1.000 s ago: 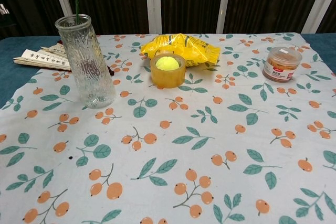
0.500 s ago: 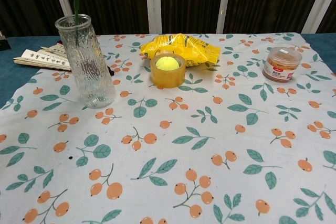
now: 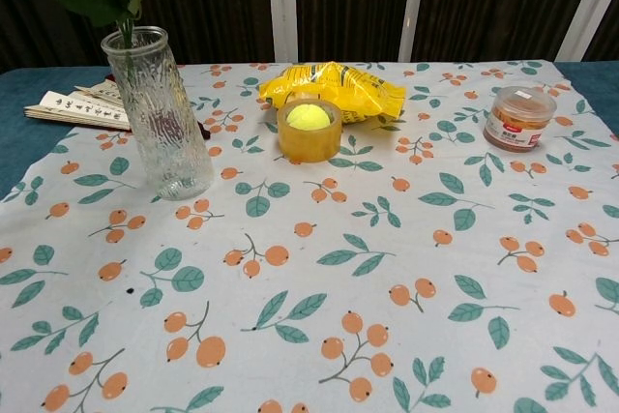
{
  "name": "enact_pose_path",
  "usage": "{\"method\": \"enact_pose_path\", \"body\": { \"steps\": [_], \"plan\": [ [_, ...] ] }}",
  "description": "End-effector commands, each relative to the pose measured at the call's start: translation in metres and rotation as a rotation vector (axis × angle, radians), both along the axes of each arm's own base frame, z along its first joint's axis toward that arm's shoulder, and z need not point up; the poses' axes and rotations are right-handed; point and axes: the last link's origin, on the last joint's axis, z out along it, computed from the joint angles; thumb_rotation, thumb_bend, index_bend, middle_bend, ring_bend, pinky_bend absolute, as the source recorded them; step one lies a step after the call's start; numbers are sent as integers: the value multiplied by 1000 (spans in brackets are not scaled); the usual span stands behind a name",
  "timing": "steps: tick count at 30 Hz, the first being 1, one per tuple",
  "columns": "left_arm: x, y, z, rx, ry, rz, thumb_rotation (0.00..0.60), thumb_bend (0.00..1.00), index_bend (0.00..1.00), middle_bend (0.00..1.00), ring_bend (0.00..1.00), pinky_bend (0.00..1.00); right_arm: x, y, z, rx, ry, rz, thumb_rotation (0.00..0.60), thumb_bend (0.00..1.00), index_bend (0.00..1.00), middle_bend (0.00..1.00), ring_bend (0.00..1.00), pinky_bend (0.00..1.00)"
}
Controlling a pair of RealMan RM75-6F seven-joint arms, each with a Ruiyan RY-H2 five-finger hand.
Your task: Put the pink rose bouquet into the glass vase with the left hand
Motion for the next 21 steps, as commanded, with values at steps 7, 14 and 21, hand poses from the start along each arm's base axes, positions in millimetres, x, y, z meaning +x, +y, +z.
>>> {"method": "enact_pose_path", "body": {
  "steps": [7,14,21],
  "plan": [
    [-14,-1,3,-144,175,57,600,233,222,166,0,195,1,0,-1,6,-2,5,600,157,65,0,8,166],
    [-5,-13,25,-172,270,47,600,214,211,150,0,191,4,0,-5,15,19,20,600,157,65,0,8,166],
    [-13,-33,66,-143,375,116,600,211,214,143,0,190,7,1,-9,19,22,28,600,156,65,0,8,166]
  ]
}}
